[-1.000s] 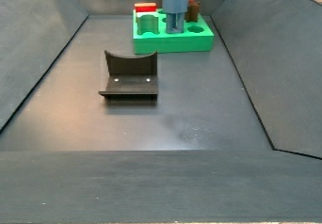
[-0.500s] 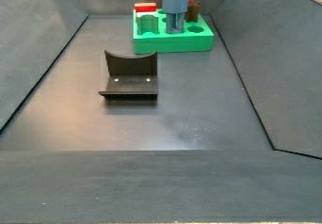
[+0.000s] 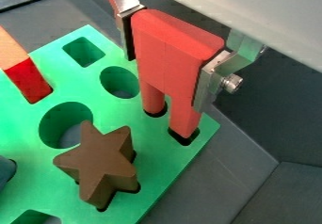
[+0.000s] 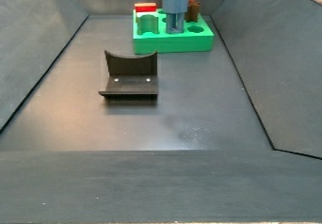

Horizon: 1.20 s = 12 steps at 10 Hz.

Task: Pick up the square-circle object. Move up. Move to above the board. Insert the square-circle object.
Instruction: Insert the square-circle object.

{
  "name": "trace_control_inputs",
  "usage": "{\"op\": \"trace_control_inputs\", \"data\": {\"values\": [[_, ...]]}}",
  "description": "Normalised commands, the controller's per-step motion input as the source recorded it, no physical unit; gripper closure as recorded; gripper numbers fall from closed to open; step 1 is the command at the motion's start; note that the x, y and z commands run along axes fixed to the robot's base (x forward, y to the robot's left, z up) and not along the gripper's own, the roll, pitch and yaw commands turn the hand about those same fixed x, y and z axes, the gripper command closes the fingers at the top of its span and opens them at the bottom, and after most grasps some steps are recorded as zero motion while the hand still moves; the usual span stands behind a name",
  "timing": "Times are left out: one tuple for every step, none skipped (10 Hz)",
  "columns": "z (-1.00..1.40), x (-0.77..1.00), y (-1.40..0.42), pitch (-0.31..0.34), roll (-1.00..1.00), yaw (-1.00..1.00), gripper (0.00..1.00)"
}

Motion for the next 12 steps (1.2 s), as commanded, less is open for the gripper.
{"op": "trace_control_inputs", "data": {"values": [[-0.04,0.00,0.13,0.000,0.00,0.00,1.00],[-0.12,0.00,0.00,0.000,0.00,-0.07,1.00],[-0.24,0.00,0.00,-0.034,0.00,-0.19,1.00],[-0.31,-0.02,0.00,-0.059,0.00,-0.21,1.00],[-0.34,-0.03,0.00,-0.026,0.00,-0.30,1.00],[-0.26,-0.05,0.00,-0.037,-0.01,-0.44,1.00],[-0.05,-0.03,0.00,0.000,0.00,-0.10,1.00],[0.00,-0.08,0.00,-0.001,0.00,0.00,1.00],[0.00,-0.03,-0.02,-0.019,0.00,0.00,1.00],[0.00,-0.01,-0.02,-0.016,0.00,0.03,1.00],[-0.08,-0.06,-0.03,-0.034,0.00,0.08,1.00],[-0.11,-0.01,-0.05,-0.047,0.00,0.01,1.00]]}}
